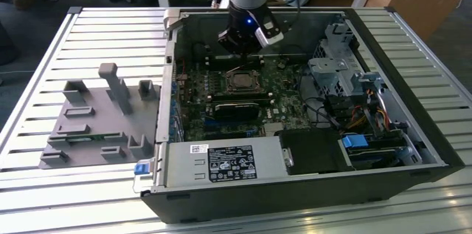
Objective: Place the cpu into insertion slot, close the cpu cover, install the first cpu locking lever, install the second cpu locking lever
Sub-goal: 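Install the first cpu locking lever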
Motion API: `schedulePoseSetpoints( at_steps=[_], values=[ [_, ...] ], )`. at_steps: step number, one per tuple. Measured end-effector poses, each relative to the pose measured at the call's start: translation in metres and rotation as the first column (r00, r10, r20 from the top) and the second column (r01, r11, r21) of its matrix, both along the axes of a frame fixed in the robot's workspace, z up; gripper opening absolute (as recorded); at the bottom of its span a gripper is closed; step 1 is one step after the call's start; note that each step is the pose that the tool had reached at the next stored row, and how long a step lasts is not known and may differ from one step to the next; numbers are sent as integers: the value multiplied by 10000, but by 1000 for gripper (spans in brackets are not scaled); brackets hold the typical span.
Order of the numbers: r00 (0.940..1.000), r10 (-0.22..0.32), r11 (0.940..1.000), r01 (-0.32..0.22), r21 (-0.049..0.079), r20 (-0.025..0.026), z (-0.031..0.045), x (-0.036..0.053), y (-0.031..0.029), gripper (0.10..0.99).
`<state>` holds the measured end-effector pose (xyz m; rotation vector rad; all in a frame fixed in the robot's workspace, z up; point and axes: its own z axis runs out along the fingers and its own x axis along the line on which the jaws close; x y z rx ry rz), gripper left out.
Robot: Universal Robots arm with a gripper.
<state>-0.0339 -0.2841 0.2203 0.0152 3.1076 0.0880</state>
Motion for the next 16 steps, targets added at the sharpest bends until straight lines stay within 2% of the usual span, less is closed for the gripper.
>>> schedulePoseSetpoints(
  at_steps=[16],
  values=[
    [10000, 1, 10000, -1, -4, 0, -87, 118, 19, 118]
  ],
)
